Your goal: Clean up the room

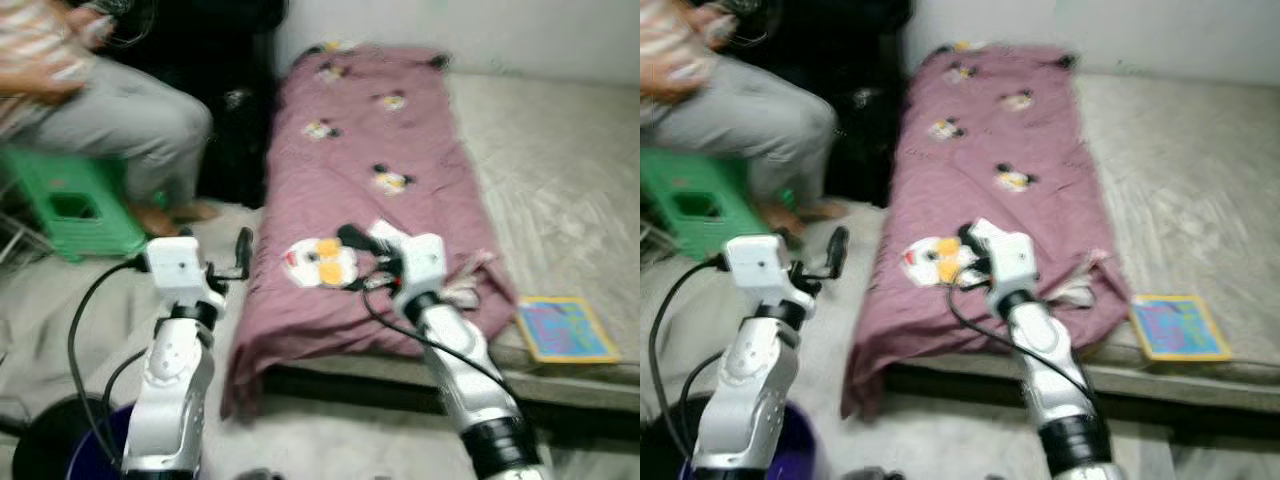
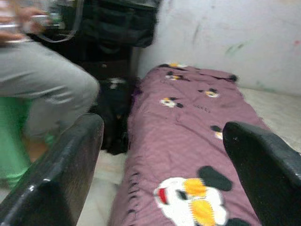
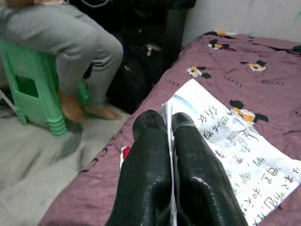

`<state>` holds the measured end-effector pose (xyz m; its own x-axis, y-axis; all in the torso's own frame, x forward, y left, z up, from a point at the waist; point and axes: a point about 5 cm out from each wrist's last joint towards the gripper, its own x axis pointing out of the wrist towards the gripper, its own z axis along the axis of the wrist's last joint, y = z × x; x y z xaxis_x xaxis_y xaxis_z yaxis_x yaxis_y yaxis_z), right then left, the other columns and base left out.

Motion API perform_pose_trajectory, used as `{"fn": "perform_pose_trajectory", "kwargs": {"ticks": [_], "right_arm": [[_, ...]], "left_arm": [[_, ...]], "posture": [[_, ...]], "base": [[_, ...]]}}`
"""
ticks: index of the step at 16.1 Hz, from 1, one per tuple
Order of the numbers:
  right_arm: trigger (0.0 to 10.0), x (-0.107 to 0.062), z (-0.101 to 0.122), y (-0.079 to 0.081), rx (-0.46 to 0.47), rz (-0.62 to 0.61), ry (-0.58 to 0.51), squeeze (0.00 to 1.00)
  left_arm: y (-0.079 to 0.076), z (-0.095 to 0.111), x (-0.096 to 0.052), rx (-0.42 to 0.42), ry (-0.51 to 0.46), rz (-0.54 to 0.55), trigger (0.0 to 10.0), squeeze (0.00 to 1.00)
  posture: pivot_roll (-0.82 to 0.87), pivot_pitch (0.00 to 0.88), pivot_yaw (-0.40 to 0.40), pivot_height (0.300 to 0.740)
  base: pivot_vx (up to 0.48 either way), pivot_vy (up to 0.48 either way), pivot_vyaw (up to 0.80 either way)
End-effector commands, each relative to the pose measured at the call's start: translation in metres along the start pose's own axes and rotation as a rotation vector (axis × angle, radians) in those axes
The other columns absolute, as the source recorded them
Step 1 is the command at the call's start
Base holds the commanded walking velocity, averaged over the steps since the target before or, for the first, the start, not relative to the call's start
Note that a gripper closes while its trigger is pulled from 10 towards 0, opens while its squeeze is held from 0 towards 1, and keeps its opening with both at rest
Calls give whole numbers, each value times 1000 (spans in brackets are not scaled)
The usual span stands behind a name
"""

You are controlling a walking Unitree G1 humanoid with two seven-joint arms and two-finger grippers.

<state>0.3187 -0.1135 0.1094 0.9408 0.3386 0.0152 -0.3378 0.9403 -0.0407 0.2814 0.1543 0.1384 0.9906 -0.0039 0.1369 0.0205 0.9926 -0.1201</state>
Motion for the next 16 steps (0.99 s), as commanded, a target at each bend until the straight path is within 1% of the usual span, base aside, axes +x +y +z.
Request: {"fn": "perform_pose_trajectory", "kwargs": {"ticks": [1, 2, 3, 4, 5, 6, 7, 8, 10, 12, 13, 14, 15, 16], "right_arm": [[10000, 5, 7, 3, 1, 20, -25, 0], [10000, 8, 9, 4, 40, 30, -25, 0], [10000, 10, 13, 7, 29, 50, -37, 0], [10000, 9, 17, 9, -21, 61, -58, 0], [10000, 3, 10, 11, -41, 74, -45, 0], [10000, -1, 6, 10, -36, 72, -34, 0], [10000, -5, 3, 10, -27, 65, -23, 0], [10000, -6, 3, 11, -25, 67, -23, 0], [10000, -7, 1, 16, -24, 81, -20, 0], [10000, -3, 5, 24, -11, 118, -22, 0], [10000, -2, 4, 29, 5, 152, -20, 0], [10000, -3, 5, 36, 11, 188, -30, 0], [10000, -3, 5, 37, 17, 189, -32, 0], [10000, -4, 3, 38, 33, 171, -24, 0]], "left_arm": [[9, 0, 0, 16, -4, 43, 10000, 0], [11, -2, -1, 26, -5, 41, 10000, 0], [11, -3, -1, 23, 0, 41, 10000, 0], [9, -1, 1, 14, -6, 22, 10000, 0], [8, -4, 5, 23, -2, 18, 10000, 0], [8, -5, 5, 38, 2, 32, 10000, 0], [9, -7, 3, 35, 14, 44, 10000, 0], [8, -8, 2, 27, 18, 37, 10000, 0], [2, -14, -1, 25, 28, 19, 10000, 0], [-1, -8, 2, 27, 8, 24, 10000, 0], [-1, -7, -1, 17, 6, 13, 10000, 0], [5, -12, -8, 33, 22, 21, 10000, 0], [6, -12, -10, 36, 26, 25, 10000, 0], [11, -13, -14, 47, 31, 40, 10000, 0]], "posture": [[18, 71, -23, 740], [14, 65, -18, 740], [8, 60, -13, 740], [0, 60, -13, 740], [-16, 78, -10, 740], [-17, 83, -10, 740], [-19, 86, -9, 740], [-26, 88, -7, 740], [-6, 74, -34, 740], [12, 85, -46, 740], [15, 96, -48, 740], [29, 107, -55, 740], [30, 109, -56, 740], [34, 112, -57, 740]], "base": [[0, 0, 800], [0, 0, 800], [0, 0, 800], [0, 0, 800], [0, 0, 800], [0, 0, 800], [0, 0, 800], [0, 0, 800], [0, 0, 800], [0, 0, 800], [0, 0, 800], [0, 0, 788], [0, 0, 788], [0, 0, 0]]}}
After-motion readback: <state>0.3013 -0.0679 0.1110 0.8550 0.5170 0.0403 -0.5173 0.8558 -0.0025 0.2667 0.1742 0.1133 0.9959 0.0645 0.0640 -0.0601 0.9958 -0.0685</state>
